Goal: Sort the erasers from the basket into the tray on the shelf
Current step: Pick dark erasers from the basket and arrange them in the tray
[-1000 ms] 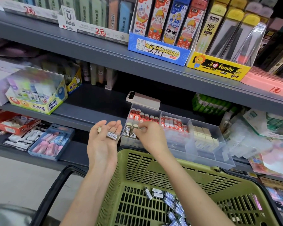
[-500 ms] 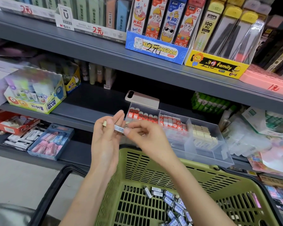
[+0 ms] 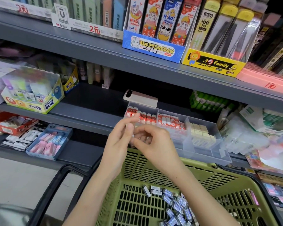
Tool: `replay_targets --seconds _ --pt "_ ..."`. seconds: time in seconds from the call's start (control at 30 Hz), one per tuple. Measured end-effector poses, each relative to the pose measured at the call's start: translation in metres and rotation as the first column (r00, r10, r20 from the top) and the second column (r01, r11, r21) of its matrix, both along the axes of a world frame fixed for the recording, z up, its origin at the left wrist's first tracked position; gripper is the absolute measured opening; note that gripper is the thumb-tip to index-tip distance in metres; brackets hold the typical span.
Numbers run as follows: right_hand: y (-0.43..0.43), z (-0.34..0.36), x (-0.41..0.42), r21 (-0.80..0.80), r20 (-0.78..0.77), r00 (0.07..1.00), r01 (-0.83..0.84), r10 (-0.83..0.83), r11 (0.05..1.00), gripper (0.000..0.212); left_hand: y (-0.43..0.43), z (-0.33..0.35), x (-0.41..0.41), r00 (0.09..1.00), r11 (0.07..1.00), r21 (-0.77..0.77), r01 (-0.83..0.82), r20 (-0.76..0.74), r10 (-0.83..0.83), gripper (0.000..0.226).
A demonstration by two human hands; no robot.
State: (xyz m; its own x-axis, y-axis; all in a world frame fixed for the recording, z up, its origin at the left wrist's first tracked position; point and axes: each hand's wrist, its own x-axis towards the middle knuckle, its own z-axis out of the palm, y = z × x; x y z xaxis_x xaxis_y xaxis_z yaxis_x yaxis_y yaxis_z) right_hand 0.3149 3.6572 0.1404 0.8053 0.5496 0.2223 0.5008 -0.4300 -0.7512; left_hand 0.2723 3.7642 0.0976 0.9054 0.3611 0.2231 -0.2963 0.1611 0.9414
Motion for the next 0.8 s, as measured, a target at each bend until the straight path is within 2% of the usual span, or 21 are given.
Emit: replay_targets --seconds 0.13,0.17,0.23,0.27,0.33,0.4,0.47,0.53,0.7,0.8 --pt "-0.003 -0.003 0.003 0.139 -0.345 0.939 0.039 0.012 0.989 0.022 0.000 -0.003 -0.001 0.990 0.991 -0.005 0.133 -0.039 -0.133 0.041" --pt "-0.004 -0.004 0.006 0.161 -0.407 0.913 0.089 -0.017 0.983 0.021 0.001 -0.004 -0.002 0.992 0.992 0.025 0.120 -0.037 -0.119 0.045" --pt "-0.006 -0.004 0.021 0.148 -0.451 0.881 0.232 -0.143 0.961 0.020 0.005 -0.004 -0.002 0.998 0.991 0.134 -0.006 -0.061 0.015 0.040" --pt "-0.006 -0.004 0.029 0.114 -0.431 0.877 0.288 -0.214 0.951 0.019 0.008 -0.004 -0.001 0.990 0.968 0.227 -0.103 -0.075 0.123 0.032" --pt "-0.001 -0.003 0.044 -0.005 -0.354 0.883 0.326 -0.307 0.945 0.019 0.015 -0.007 0.001 0.940 0.834 0.497 -0.241 -0.095 0.328 0.027" --pt "0.010 -0.004 0.053 -0.160 -0.295 0.901 0.280 -0.317 0.947 0.018 0.021 -0.012 0.004 0.906 0.721 0.661 -0.207 -0.148 0.396 0.032" --pt "0.021 -0.008 0.056 -0.261 -0.287 0.911 0.223 -0.296 0.939 0.030 0.024 -0.016 0.005 0.895 0.692 0.712 -0.120 -0.225 0.386 0.035" --pt "0.027 -0.010 0.057 -0.311 -0.279 0.913 0.208 -0.298 0.928 0.030 0.025 -0.019 0.005 0.894 0.689 0.721 -0.074 -0.258 0.366 0.036" --pt "0.026 -0.011 0.054 -0.320 -0.226 0.937 0.187 -0.267 0.929 0.030 0.023 -0.021 0.006 0.887 0.646 0.763 -0.029 -0.279 0.368 0.035" --pt "0.018 -0.005 0.049 -0.317 -0.144 0.958 0.193 -0.249 0.928 0.028 0.022 -0.019 0.006 0.891 0.641 0.766 -0.045 -0.260 0.372 0.034"
